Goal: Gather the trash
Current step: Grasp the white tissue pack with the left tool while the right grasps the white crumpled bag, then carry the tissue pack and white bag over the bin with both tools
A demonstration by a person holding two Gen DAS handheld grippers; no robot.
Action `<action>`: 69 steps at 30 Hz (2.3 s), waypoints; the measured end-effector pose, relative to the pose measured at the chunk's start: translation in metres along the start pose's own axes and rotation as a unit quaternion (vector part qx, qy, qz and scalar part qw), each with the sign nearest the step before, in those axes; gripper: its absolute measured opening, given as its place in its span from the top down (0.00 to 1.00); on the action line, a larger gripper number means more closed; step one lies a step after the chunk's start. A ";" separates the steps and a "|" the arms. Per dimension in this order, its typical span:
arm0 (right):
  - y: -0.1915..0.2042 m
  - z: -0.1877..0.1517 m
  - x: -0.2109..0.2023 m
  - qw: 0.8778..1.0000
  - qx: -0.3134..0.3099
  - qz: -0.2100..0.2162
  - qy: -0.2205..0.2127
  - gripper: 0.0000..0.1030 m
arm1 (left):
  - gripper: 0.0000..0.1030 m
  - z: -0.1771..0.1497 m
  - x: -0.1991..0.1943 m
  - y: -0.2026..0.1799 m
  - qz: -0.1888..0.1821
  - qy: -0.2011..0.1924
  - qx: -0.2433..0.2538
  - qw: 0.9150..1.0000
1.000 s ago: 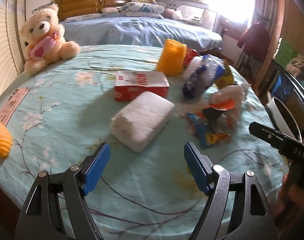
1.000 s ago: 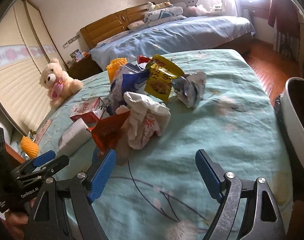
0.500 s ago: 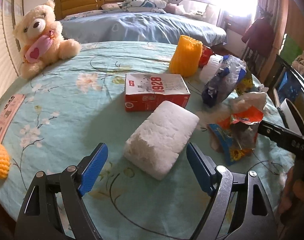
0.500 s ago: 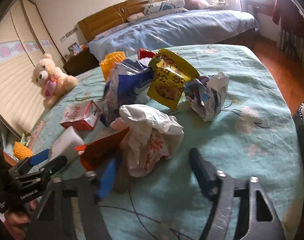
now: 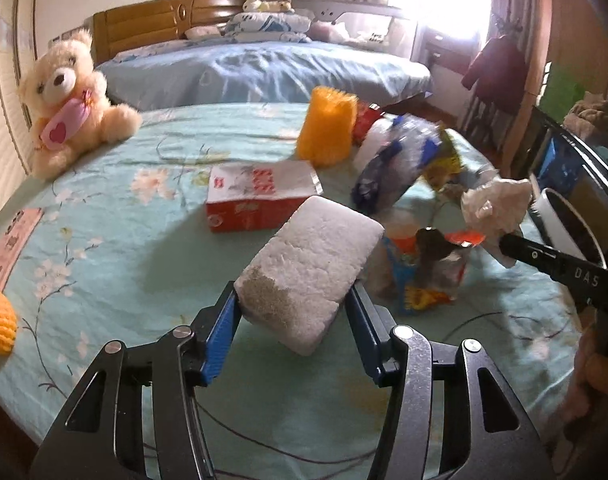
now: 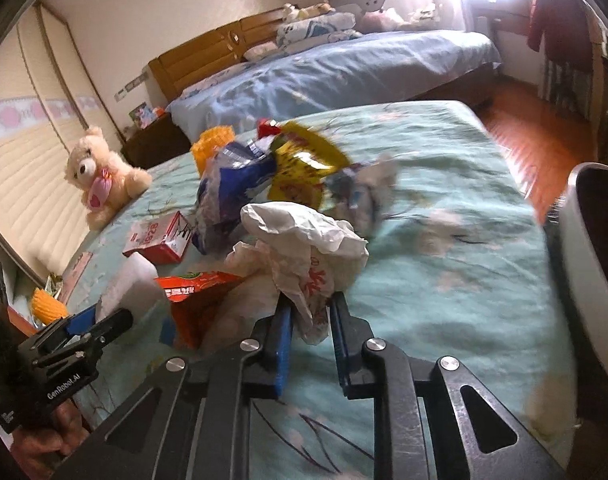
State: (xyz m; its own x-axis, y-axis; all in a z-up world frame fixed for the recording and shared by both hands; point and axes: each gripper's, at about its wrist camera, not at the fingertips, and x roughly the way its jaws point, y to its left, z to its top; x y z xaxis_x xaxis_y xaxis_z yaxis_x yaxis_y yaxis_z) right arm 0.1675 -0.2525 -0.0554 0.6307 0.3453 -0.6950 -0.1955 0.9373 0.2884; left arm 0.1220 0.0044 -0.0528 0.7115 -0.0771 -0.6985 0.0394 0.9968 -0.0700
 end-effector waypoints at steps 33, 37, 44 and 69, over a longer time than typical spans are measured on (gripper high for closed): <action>-0.104 -0.028 -0.114 0.990 0.082 -0.082 -0.073 0.82 | 0.49 0.014 -0.023 -0.157 -0.126 -0.017 0.112 0.986; -0.116 -0.029 -0.121 0.988 0.092 -0.091 -0.079 0.82 | 0.49 0.017 -0.021 -0.173 -0.134 -0.018 0.125 0.983; -0.137 -0.028 -0.136 0.984 0.111 -0.109 -0.088 0.82 | 0.49 0.022 -0.017 -0.201 -0.153 -0.019 0.143 0.978; -0.187 -0.026 -0.145 0.973 0.139 -0.163 -0.088 0.81 | 0.48 0.041 0.006 -0.297 -0.190 -0.010 0.205 0.960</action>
State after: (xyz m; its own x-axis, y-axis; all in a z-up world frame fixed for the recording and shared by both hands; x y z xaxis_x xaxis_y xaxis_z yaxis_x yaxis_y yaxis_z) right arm 0.0925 -0.4768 -0.0257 0.7489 -0.0048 -0.6627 0.2318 0.9387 0.2551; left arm 0.1436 -0.2910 -0.0074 0.6040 -0.4409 -0.6639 0.5689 0.8219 -0.0283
